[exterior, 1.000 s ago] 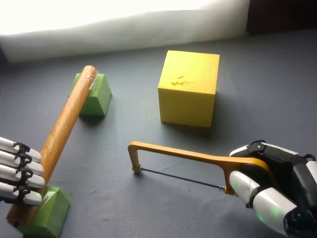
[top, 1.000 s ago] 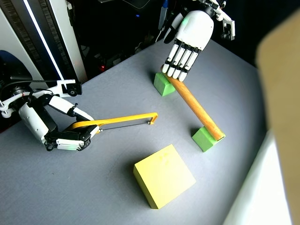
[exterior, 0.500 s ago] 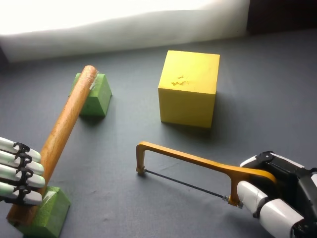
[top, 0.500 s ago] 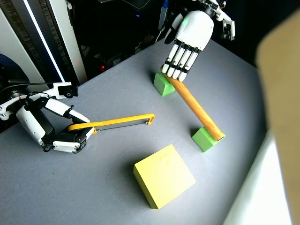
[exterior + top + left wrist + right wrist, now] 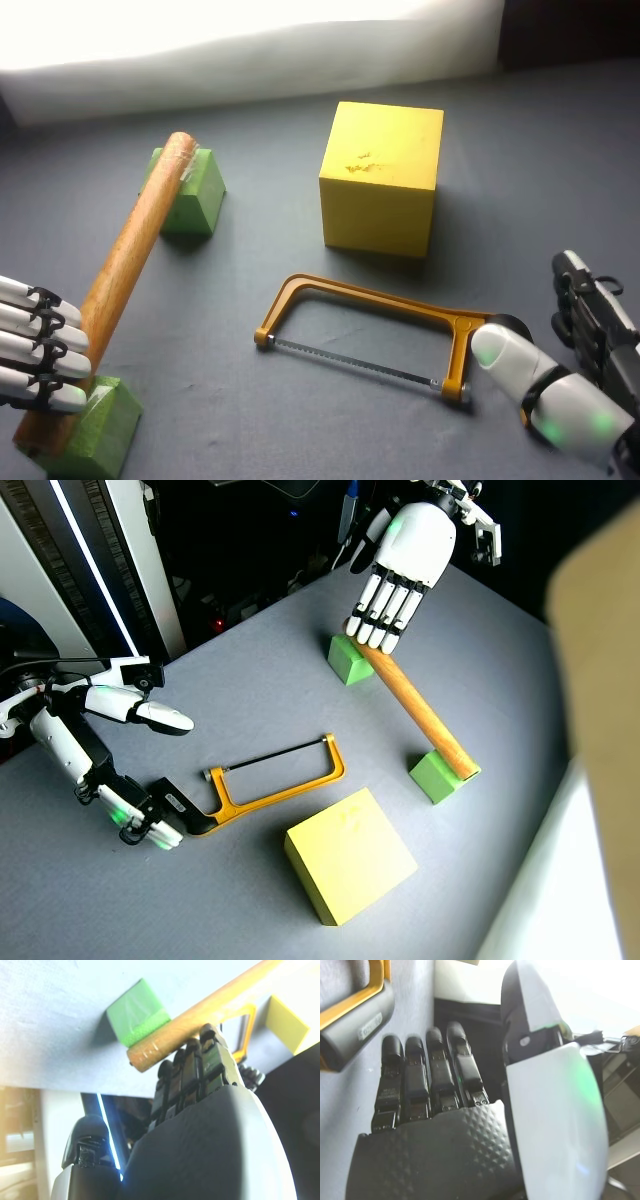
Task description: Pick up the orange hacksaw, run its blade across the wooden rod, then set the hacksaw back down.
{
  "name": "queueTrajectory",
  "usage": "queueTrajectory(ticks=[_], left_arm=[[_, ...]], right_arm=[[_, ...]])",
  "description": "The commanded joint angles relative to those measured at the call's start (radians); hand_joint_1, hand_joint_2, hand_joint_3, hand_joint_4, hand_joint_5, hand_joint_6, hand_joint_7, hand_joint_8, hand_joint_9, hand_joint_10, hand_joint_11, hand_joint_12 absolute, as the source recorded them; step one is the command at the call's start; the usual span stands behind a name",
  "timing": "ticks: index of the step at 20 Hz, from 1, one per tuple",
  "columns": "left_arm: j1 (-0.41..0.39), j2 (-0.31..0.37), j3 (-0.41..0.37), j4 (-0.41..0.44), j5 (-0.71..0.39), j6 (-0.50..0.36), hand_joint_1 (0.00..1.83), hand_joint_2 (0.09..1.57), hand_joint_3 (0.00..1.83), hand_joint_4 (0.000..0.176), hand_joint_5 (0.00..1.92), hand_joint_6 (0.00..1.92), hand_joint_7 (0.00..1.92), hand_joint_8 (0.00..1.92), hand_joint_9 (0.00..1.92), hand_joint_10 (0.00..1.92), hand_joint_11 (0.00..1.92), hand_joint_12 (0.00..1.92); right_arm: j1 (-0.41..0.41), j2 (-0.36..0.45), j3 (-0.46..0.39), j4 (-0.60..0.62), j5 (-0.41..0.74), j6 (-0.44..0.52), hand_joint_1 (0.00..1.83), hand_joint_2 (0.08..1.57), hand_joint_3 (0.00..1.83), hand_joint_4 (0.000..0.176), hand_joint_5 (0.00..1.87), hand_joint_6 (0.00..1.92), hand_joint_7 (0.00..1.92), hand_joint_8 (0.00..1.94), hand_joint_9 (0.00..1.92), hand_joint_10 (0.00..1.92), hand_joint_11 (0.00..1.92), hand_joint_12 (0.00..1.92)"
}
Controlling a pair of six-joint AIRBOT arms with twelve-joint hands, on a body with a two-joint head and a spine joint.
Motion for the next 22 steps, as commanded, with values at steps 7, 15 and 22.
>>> queueTrajectory(ticks=[7,15,22], left_arm=[[-0.02,0.002,0.001,-0.12,0.029,0.004,0.05,1.3,0.0,0.0,0.05,0.0,0.06,0.0,0.03,0.0,0.0,0.07],[0.019,-0.073,0.054,-0.512,0.065,0.107,0.05,1.29,0.0,0.0,0.09,0.0,0.09,0.0,0.07,0.0,0.0,0.14],[0.138,-0.124,0.051,-0.919,-0.079,0.337,0.19,1.3,0.0,0.0,0.85,0.07,0.75,0.03,0.76,0.15,0.26,1.19]], right_arm=[[0.072,0.13,0.01,-0.264,-0.058,-0.127,0.58,0.95,0.0,0.0,0.0,0.0,0.0,0.0,0.0,0.0,0.0,0.15],[0.363,0.305,0.043,-0.537,-0.517,-0.245,0.42,1.03,0.01,0.0,0.23,0.02,0.22,0.02,0.2,0.03,0.0,0.82],[0.51,0.366,0.183,-1.069,-0.715,-0.089,0.48,1.09,0.0,0.0,1.14,0.2,1.18,0.44,0.99,1.19,0.86,1.74]])
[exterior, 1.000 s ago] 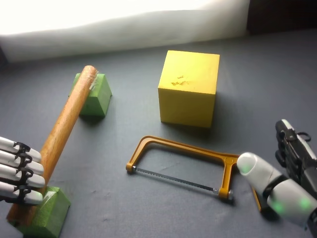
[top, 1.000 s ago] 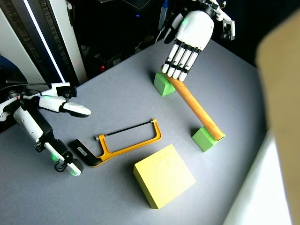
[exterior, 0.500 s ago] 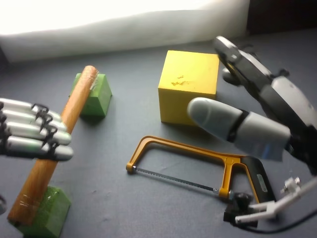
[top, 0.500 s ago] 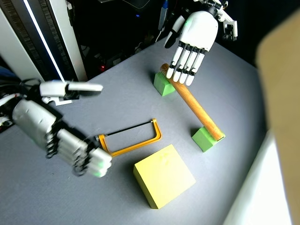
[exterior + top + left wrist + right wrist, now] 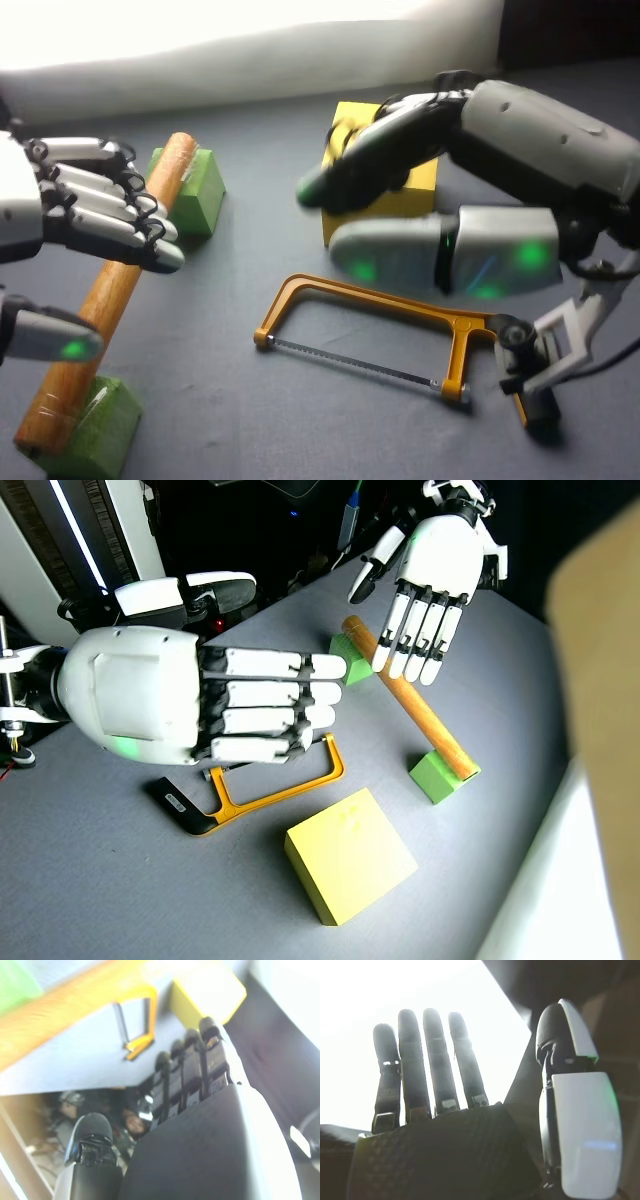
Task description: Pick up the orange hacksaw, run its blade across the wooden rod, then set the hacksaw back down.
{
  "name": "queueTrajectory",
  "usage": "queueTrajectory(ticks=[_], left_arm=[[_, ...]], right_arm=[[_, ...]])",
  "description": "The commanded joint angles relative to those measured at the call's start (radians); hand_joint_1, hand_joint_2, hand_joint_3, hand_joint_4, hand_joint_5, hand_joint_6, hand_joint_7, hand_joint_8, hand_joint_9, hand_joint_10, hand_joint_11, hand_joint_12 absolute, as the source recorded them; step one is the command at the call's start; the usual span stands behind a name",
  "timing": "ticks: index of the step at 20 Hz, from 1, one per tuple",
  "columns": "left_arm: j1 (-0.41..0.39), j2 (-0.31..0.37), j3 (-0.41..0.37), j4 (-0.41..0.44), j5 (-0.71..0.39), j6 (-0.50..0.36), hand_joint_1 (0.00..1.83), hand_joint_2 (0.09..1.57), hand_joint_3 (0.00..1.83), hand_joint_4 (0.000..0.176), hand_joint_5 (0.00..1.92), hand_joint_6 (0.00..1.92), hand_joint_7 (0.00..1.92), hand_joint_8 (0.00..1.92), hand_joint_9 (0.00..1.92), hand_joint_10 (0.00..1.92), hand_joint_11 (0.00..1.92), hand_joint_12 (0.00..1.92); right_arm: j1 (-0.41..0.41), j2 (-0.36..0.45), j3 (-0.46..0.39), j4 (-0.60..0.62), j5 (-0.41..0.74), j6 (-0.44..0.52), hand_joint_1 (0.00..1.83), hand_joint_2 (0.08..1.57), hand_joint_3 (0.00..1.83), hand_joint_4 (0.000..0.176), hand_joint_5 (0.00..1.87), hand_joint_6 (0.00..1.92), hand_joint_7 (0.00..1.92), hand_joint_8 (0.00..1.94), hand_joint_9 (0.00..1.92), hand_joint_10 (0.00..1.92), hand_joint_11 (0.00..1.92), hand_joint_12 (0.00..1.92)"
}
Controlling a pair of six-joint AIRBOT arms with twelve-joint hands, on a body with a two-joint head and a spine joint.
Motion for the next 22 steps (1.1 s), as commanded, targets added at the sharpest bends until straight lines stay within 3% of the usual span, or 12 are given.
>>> queueTrajectory(ticks=[1,2,3,4,5,6,7,8,9,10,15,22], left_arm=[[-0.01,-0.001,0.002,-0.085,-0.107,0.003,0.26,1.29,0.0,0.0,0.94,0.09,0.82,0.04,0.85,0.22,0.42,1.24],[-0.011,-0.007,0.004,-0.103,-0.126,0.003,0.34,1.28,0.0,0.0,1.02,0.17,0.92,0.13,0.84,0.71,0.57,1.38],[-0.018,-0.012,0.004,-0.109,-0.139,0.003,0.39,1.27,0.0,0.0,0.9,0.64,0.86,0.75,0.8,1.18,0.66,1.61],[-0.028,-0.019,0.004,-0.116,-0.162,0.003,0.37,1.3,0.0,0.0,0.76,1.07,0.8,1.16,0.76,1.47,0.69,1.77],[-0.032,-0.026,0.005,-0.133,-0.18,0.003,0.41,1.3,0.0,0.0,0.74,1.36,0.85,1.5,0.81,1.76,0.77,1.89],[-0.036,-0.032,0.007,-0.15,-0.194,0.003,0.46,1.31,0.0,0.0,0.75,1.62,0.88,1.74,0.88,1.89,0.88,1.91],[-0.038,-0.038,0.013,-0.161,-0.203,0.003,0.54,1.29,0.0,0.0,0.93,1.86,1.04,1.89,1.08,1.91,1.09,1.92],[-0.04,-0.044,0.02,-0.162,-0.213,0.003,0.56,1.29,0.0,0.0,1.22,1.91,1.3,1.91,1.34,1.92,1.32,1.92],[-0.04,-0.048,0.026,-0.162,-0.224,0.003,0.58,1.3,0.0,0.0,1.38,1.92,1.48,1.92,1.51,1.92,1.54,1.92],[-0.041,-0.053,0.033,-0.162,-0.235,0.003,0.55,1.32,0.0,0.0,1.44,1.92,1.54,1.92,1.58,1.92,1.63,1.92],[-0.035,-0.055,0.038,-0.166,-0.278,0.003,0.41,1.41,0.01,0.0,1.41,1.92,1.5,1.92,1.55,1.92,1.62,1.92],[-0.006,-0.069,0.071,-0.167,-0.321,0.003,0.54,1.38,0.0,0.0,1.36,1.92,1.47,1.92,1.5,1.92,1.57,1.92]], right_arm=[[0.018,0.009,0.009,-0.078,0.114,0.026,0.51,1.09,0.0,0.0,1.1,0.46,1.09,0.84,1.0,1.39,0.95,1.77],[0.022,0.016,0.015,-0.121,0.129,0.023,0.57,1.07,0.0,0.0,1.06,0.77,1.07,1.14,1.05,1.48,1.03,1.82],[0.024,0.021,0.021,-0.155,0.149,0.01,0.54,1.11,0.0,0.0,0.98,1.1,1.07,1.4,1.12,1.66,1.12,1.9],[0.027,0.026,0.032,-0.212,0.182,-0.002,0.52,1.12,0.0,0.0,0.95,1.36,1.08,1.63,1.16,1.83,1.2,1.92],[0.035,0.026,0.045,-0.251,0.209,-0.005,0.53,1.13,0.0,0.0,0.94,1.81,1.1,1.88,1.25,1.9,1.35,1.92],[0.046,0.026,0.059,-0.29,0.225,0.01,0.55,1.14,0.0,0.0,0.98,1.9,1.12,1.93,1.29,1.92,1.42,1.92],[0.063,0.026,0.08,-0.346,0.241,0.04,0.58,1.13,0.0,0.0,1.06,1.92,1.2,1.94,1.37,1.92,1.51,1.92],[0.076,0.025,0.096,-0.379,0.251,0.071,0.57,1.17,0.01,0.0,1.16,1.92,1.27,1.94,1.42,1.92,1.59,1.92],[0.084,0.023,0.108,-0.396,0.263,0.079,0.55,1.23,0.02,0.0,1.19,1.92,1.3,1.94,1.45,1.92,1.63,1.92],[0.088,0.024,0.118,-0.409,0.282,0.078,0.54,1.26,0.02,0.0,1.23,1.92,1.33,1.94,1.47,1.92,1.65,1.92],[0.093,0.026,0.165,-0.484,0.362,0.083,0.54,1.37,0.01,0.0,1.25,1.92,1.35,1.94,1.48,1.92,1.67,1.92],[0.094,0.026,0.221,-0.572,0.433,0.107,0.59,1.37,0.0,0.0,1.2,1.92,1.32,1.94,1.44,1.92,1.64,1.92]])
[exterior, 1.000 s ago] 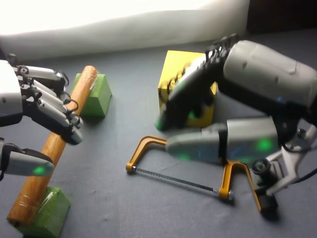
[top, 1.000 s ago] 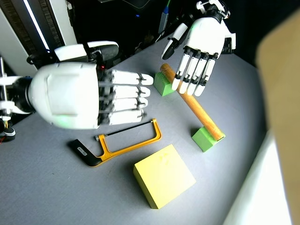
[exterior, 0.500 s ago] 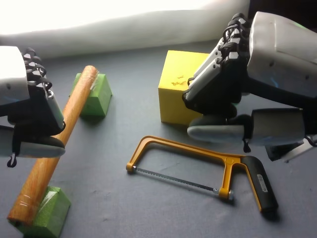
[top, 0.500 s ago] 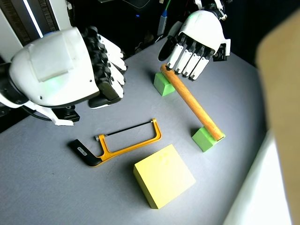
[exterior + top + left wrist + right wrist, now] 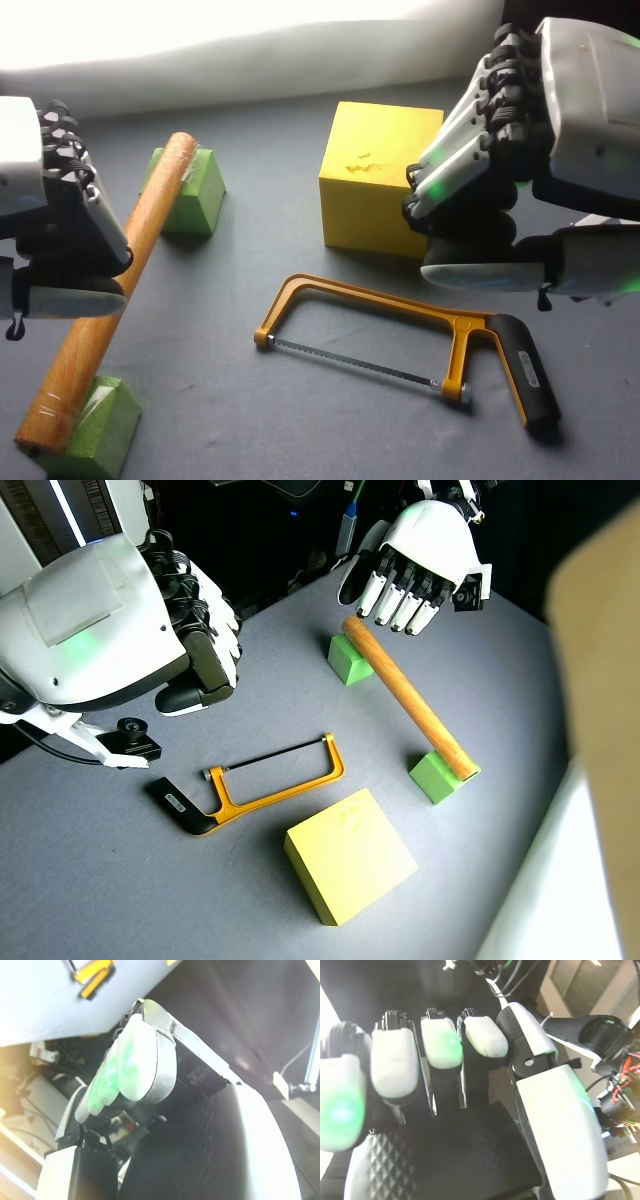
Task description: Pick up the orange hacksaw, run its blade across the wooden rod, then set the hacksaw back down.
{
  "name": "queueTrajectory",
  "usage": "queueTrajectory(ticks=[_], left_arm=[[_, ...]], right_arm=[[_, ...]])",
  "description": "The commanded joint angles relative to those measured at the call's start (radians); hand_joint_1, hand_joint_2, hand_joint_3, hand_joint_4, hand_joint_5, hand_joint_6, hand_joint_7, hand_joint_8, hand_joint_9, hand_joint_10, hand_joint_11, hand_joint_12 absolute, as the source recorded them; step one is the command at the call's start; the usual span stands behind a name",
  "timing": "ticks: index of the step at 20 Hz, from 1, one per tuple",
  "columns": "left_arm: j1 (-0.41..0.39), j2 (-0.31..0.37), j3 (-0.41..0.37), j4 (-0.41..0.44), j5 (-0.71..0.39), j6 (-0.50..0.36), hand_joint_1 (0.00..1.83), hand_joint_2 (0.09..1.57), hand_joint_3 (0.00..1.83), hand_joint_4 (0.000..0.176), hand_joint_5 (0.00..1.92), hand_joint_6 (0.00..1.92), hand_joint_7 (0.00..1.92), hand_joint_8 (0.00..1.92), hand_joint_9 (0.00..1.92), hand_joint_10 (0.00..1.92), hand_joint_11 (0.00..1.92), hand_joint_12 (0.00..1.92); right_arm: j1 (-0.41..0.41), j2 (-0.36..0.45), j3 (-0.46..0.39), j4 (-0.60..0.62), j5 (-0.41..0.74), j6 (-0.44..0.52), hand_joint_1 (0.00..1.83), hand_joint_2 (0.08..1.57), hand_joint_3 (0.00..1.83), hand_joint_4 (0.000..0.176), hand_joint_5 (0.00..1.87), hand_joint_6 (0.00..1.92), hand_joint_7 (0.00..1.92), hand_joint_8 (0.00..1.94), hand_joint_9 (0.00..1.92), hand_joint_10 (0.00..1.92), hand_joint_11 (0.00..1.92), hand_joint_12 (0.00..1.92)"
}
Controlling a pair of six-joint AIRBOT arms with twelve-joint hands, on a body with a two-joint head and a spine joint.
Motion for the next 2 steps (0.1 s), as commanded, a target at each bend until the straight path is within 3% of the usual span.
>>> queueTrajectory(ticks=[1,2], left_arm=[[-0.003,-0.002,0.005,-0.079,-0.094,0.001,0.54,1.38,0.0,0.0,1.37,1.92,1.48,1.92,1.51,1.92,1.58,1.92],[0.002,-0.002,0.007,-0.079,-0.094,0.001,0.55,1.38,0.0,0.0,1.36,1.92,1.47,1.92,1.5,1.92,1.57,1.92]], right_arm=[[0.012,0.003,0.004,0.057,0.123,-0.005,0.6,1.36,0.0,0.0,1.2,1.92,1.31,1.94,1.44,1.92,1.64,1.92],[0.012,0.003,0.005,0.056,0.139,-0.011,0.62,1.36,0.0,0.0,1.2,1.92,1.31,1.94,1.44,1.92,1.64,1.92]])
